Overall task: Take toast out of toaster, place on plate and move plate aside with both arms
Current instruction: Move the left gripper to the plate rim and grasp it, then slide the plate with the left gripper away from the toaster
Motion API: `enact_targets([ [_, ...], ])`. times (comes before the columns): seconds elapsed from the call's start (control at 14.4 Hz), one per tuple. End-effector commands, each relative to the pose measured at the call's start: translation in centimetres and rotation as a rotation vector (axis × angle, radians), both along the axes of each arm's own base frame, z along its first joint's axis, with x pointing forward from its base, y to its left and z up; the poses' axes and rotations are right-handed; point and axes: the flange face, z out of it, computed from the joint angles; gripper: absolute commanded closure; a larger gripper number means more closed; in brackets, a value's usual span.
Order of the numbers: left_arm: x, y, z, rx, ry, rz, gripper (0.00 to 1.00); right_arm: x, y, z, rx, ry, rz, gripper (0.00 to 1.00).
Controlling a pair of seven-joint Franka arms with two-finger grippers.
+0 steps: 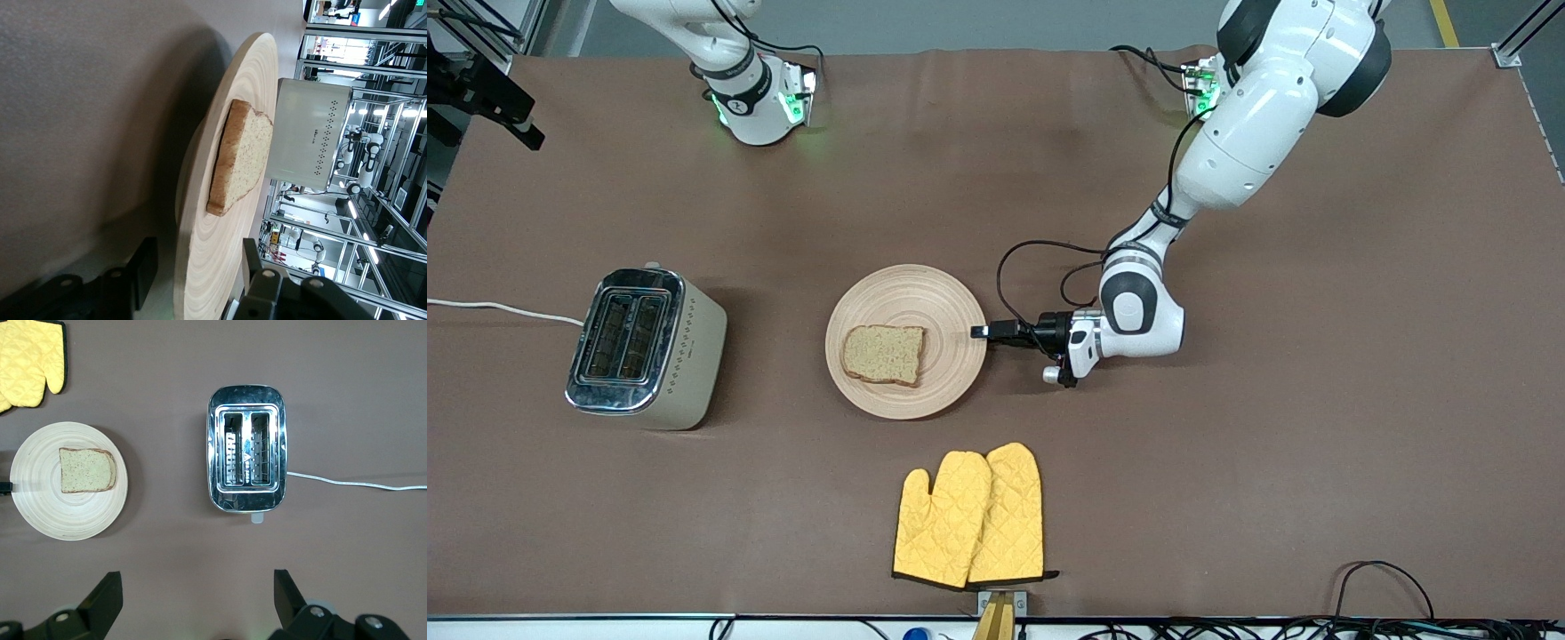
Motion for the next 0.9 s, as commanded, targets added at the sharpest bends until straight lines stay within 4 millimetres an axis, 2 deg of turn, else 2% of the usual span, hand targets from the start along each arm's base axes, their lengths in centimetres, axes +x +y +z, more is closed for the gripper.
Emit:
enact_targets([
  [0.0, 0.2, -0.6, -0.6, 0.008, -0.010, 0.026, 0.56, 0.1, 0.0, 0.5, -0.014, -0.005, 0.010, 0.00],
  [0.07, 0.2, -0.5, -0.8, 0.018, -0.008, 0.034, 0.65, 0.1, 0.1, 0.5, -0.014, -0.005, 0.013, 0.00],
  [0.21, 0.4, -0.3, -0.7, 0.024, -0.005, 0.042, 0.94, 0.1, 0.3, 0.5, -0.012, -0.005, 0.015, 0.00],
  [0.28, 0.6, -0.4, -0.3, 0.024, -0.010, 0.041, 1.00, 0.1, 0.3, 0.5, -0.012, -0.005, 0.015, 0.00],
  [0.35, 1.0, -0.3, 0.3, 0.031, -0.027, 0.040, 1.00, 0.1, 0.3, 0.5, -0.012, -0.007, 0.015, 0.00],
  [0.55, 3.9, 1.7, 3.1, 0.026, -0.084, 0.079, 1.00, 0.1, 0.4, 0.5, -0.012, -0.007, 0.017, 0.00],
  [0.69, 4.7, 2.0, 5.0, 0.025, -0.117, 0.076, 1.00, 0.1, 0.6, 0.5, -0.012, -0.008, 0.020, 0.00],
  [0.83, 6.6, 5.3, 7.8, 0.041, -0.163, 0.094, 1.00, 0.1, 0.7, 0.5, -0.012, -0.008, 0.021, 0.00],
])
